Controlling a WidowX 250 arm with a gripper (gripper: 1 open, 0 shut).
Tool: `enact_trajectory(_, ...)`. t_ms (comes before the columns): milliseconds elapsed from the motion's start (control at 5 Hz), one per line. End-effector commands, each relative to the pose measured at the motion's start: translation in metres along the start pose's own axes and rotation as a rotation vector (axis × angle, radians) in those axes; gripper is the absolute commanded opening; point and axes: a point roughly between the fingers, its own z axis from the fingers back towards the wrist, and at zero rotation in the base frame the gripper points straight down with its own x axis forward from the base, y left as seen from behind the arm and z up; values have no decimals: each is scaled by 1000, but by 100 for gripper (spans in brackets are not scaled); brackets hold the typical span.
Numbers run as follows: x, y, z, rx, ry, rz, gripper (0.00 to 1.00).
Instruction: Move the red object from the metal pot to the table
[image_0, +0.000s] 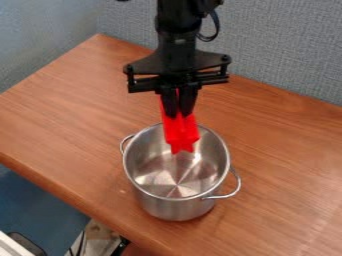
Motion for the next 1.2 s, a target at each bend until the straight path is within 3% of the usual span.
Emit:
enact_trajectory(0,6,-4,5,-5,-33,-6,0)
enact_trajectory(200,6,-5,2,6,-37,-9,0)
enact_trajectory(400,-3,-3,-7,22,-32,-27,0)
enact_trajectory(800,-20,-5,-36,48,-37,-74,0)
enact_trajectory(1000,-21,-6,-47,53,-40,-77,0)
